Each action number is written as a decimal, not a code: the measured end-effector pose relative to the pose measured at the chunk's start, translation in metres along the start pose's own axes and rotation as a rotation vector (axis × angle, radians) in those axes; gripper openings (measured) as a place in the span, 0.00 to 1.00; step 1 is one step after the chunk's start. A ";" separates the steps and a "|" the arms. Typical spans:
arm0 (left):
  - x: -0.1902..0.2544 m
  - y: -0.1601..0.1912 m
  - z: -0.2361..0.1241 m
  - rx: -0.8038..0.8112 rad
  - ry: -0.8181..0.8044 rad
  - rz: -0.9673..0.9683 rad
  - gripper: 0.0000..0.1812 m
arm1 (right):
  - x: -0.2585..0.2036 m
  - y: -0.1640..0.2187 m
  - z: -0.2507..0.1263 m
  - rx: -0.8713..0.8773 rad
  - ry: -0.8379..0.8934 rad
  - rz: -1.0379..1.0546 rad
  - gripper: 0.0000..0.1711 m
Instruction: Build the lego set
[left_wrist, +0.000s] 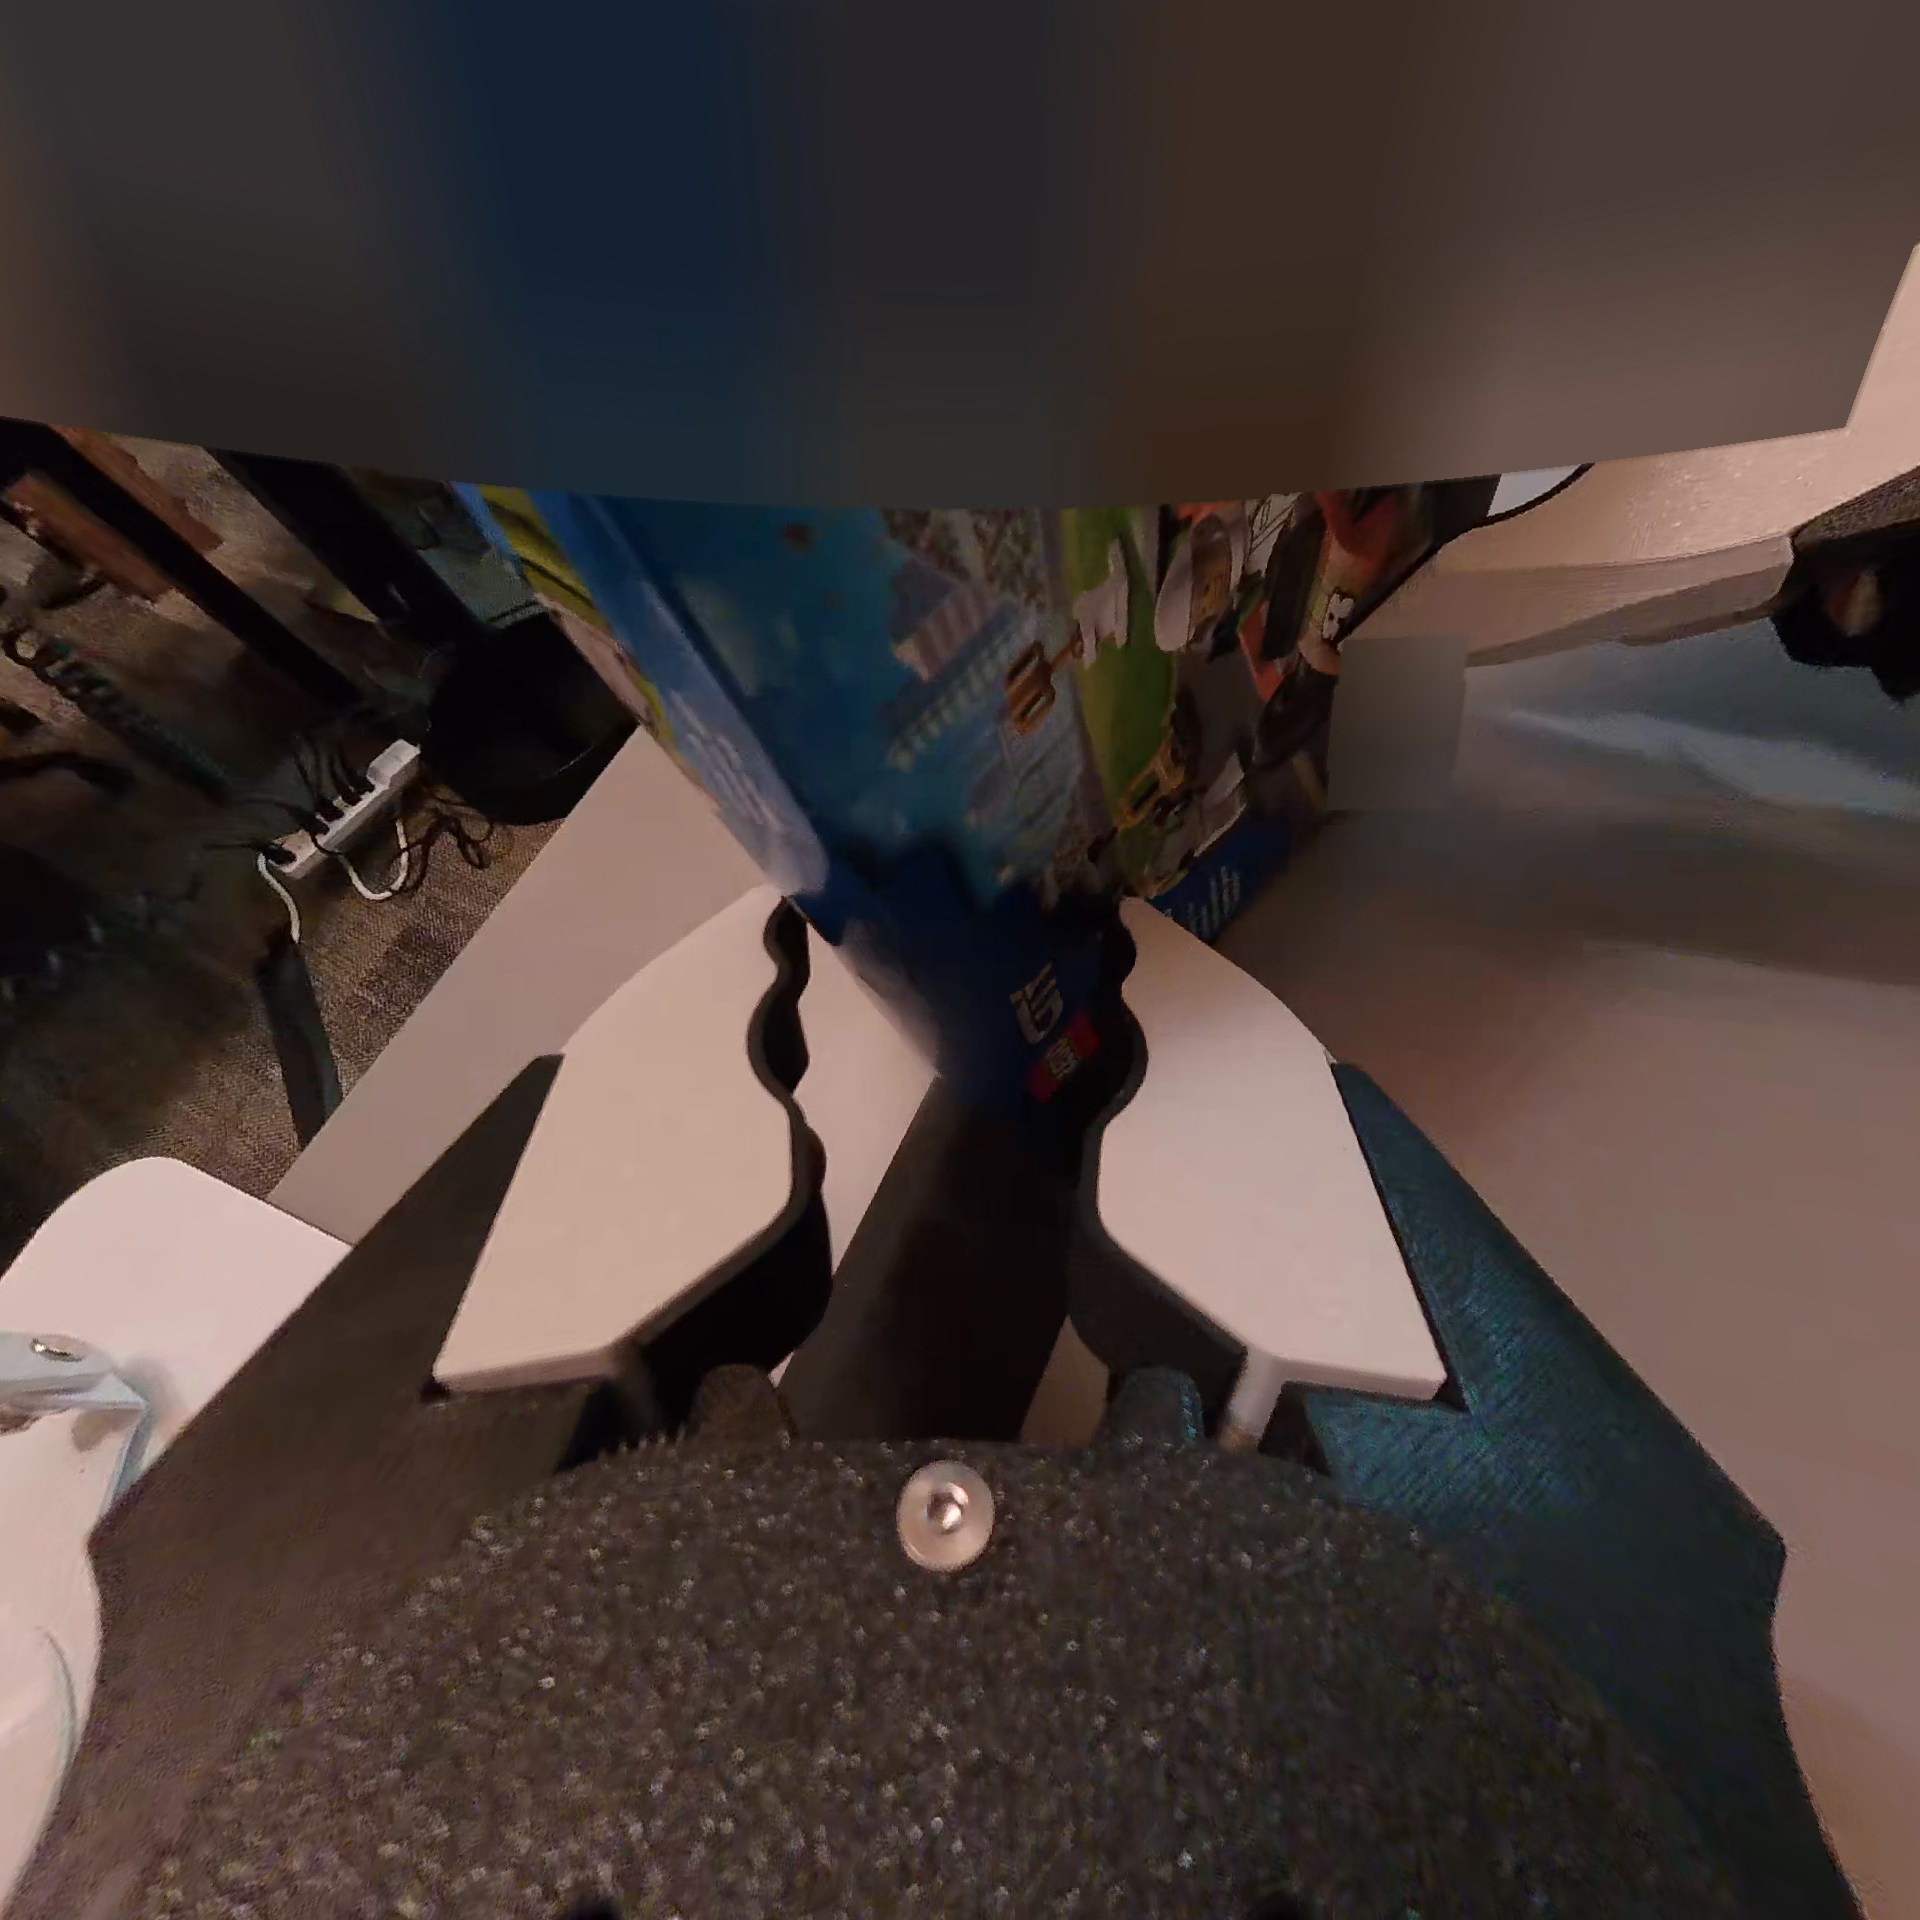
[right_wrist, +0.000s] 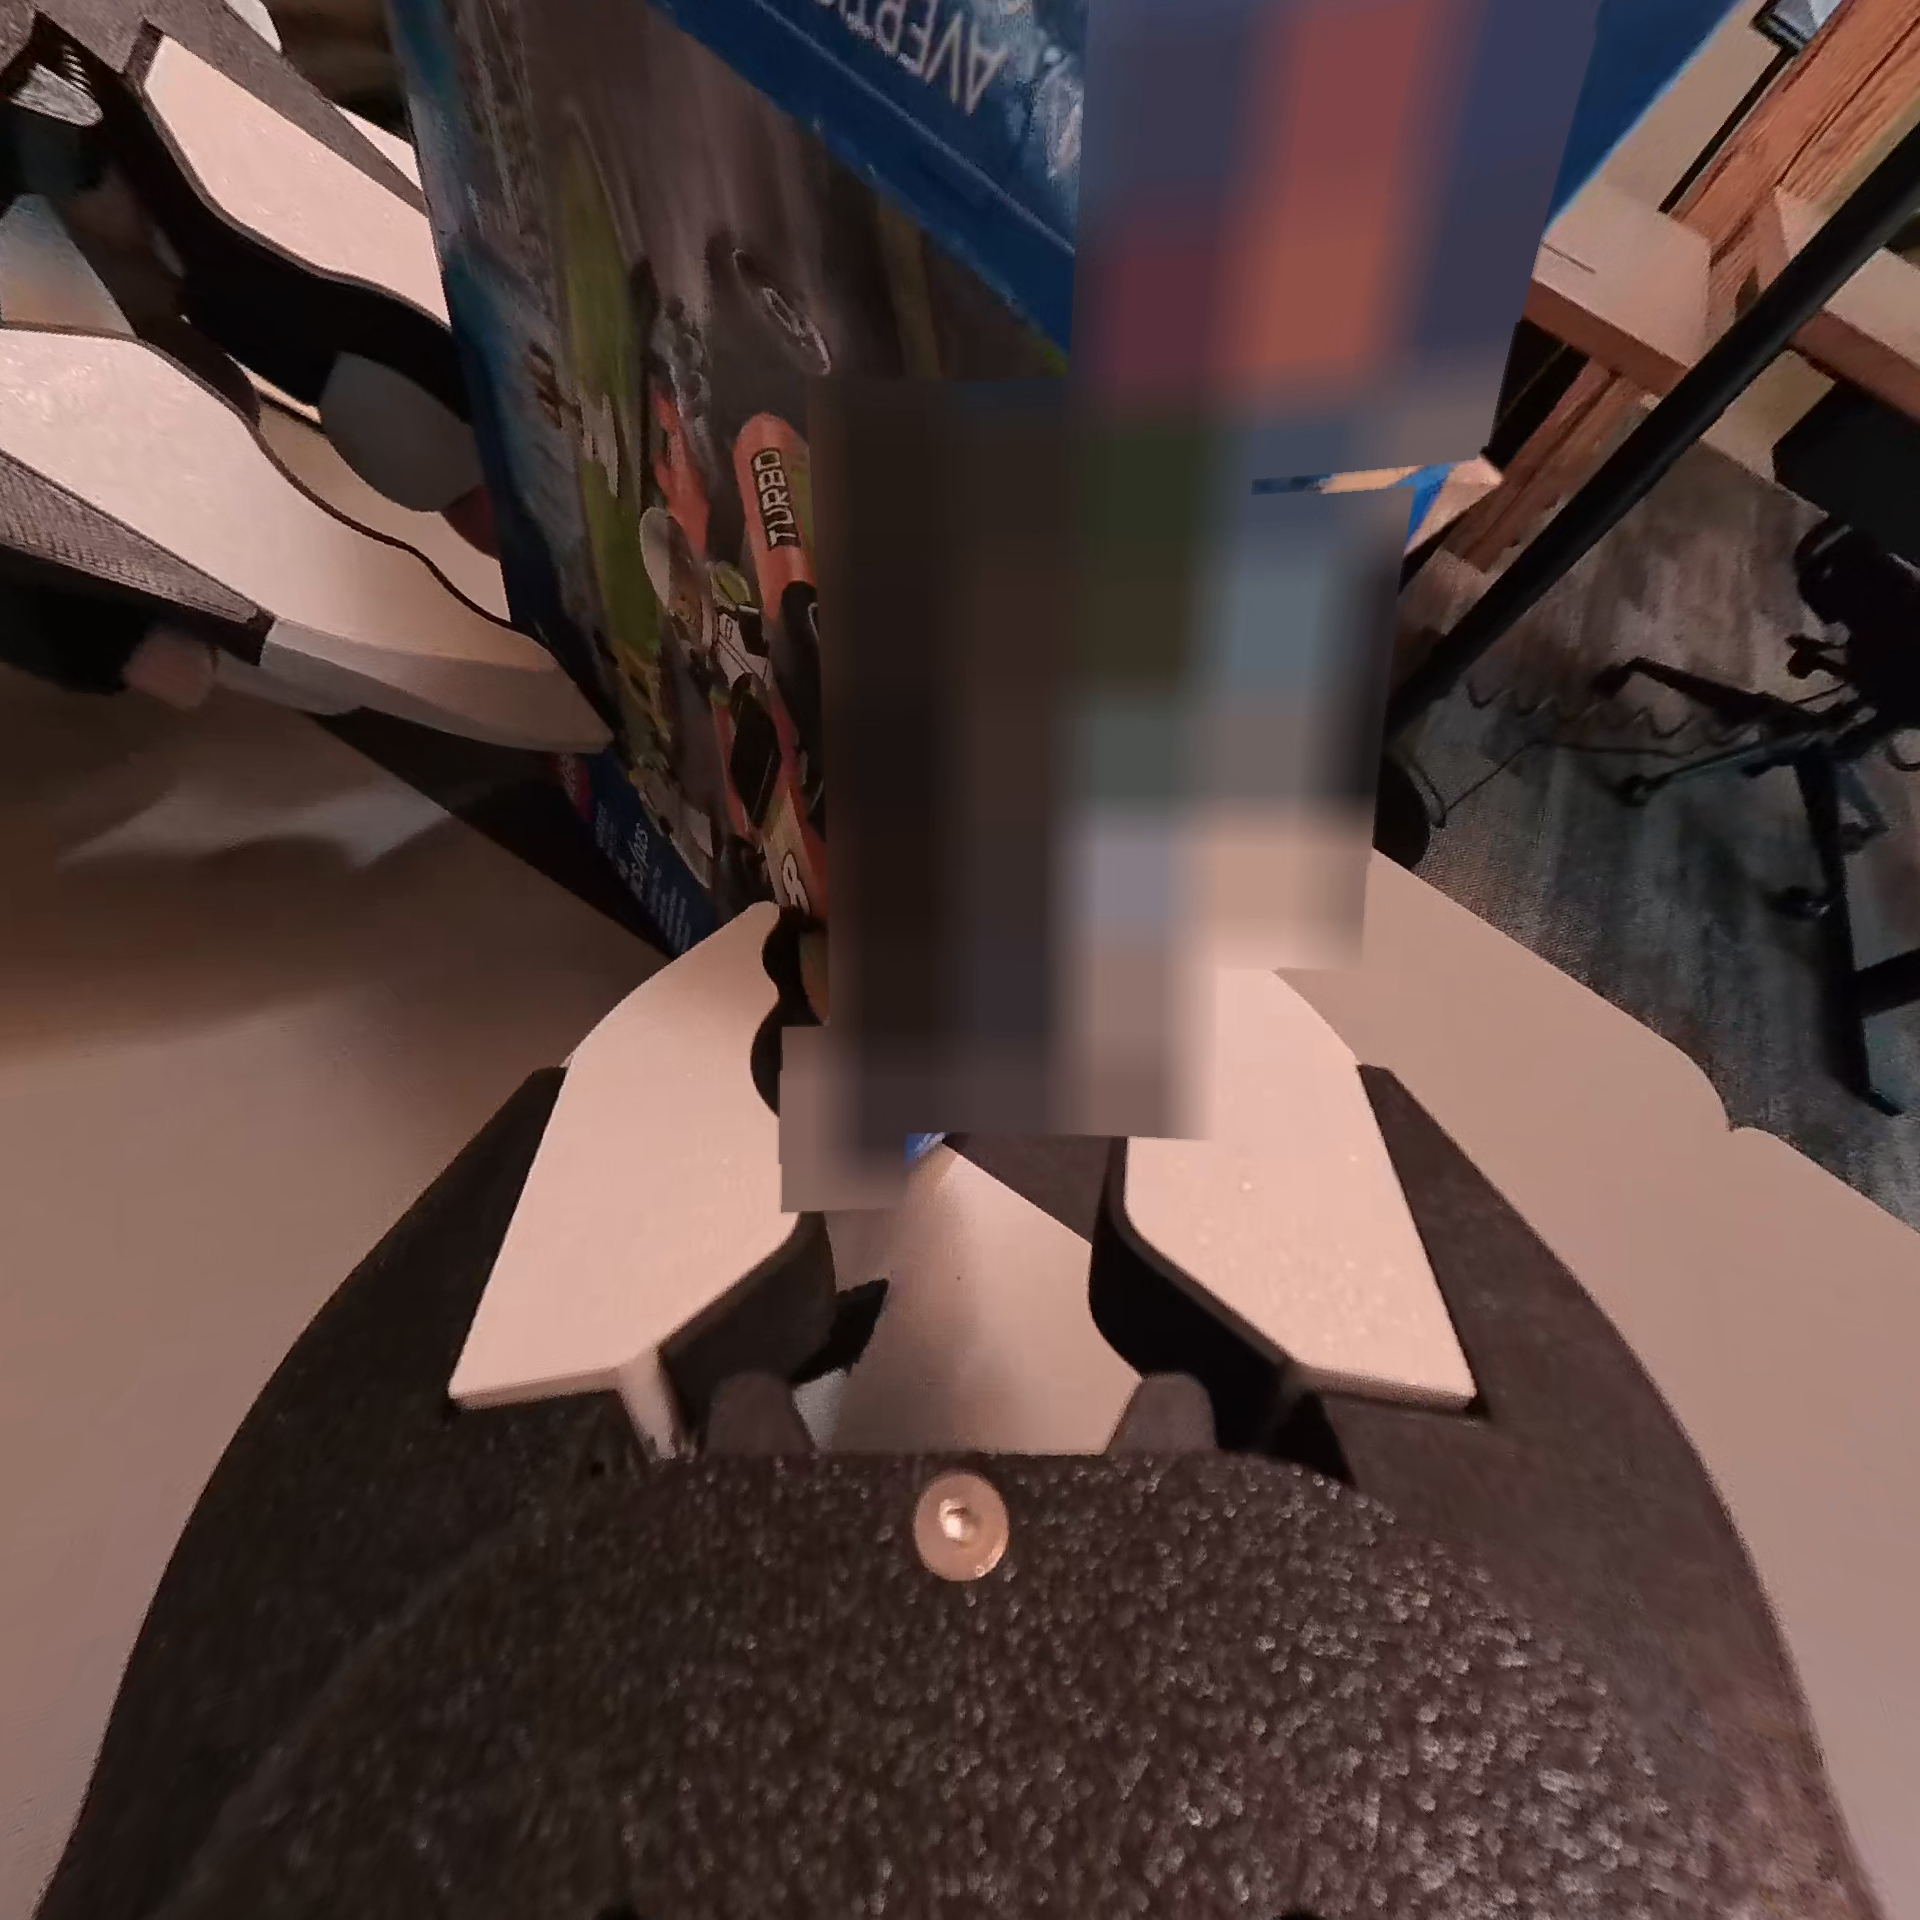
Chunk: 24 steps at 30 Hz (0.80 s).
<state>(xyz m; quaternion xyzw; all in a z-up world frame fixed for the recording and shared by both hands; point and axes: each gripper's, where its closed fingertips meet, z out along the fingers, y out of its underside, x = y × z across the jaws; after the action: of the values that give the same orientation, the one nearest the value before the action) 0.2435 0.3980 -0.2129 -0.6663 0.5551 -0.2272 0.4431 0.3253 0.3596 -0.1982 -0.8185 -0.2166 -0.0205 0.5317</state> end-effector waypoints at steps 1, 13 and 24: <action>0.000 0.000 0.000 -0.004 -0.002 0.010 0.30 | -0.001 0.000 0.000 0.002 0.001 -0.002 0.35; -0.004 0.000 -0.010 0.010 0.016 0.047 0.38 | -0.005 0.001 -0.003 0.034 -0.036 0.014 0.41; 0.000 0.005 0.011 -0.008 0.038 0.003 0.36 | 0.009 -0.003 0.006 0.054 -0.048 0.127 0.40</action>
<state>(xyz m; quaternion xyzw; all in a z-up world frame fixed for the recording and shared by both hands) 0.2494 0.4016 -0.2223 -0.6627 0.5653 -0.2369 0.4302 0.3313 0.3691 -0.1964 -0.8162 -0.1774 0.0385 0.5485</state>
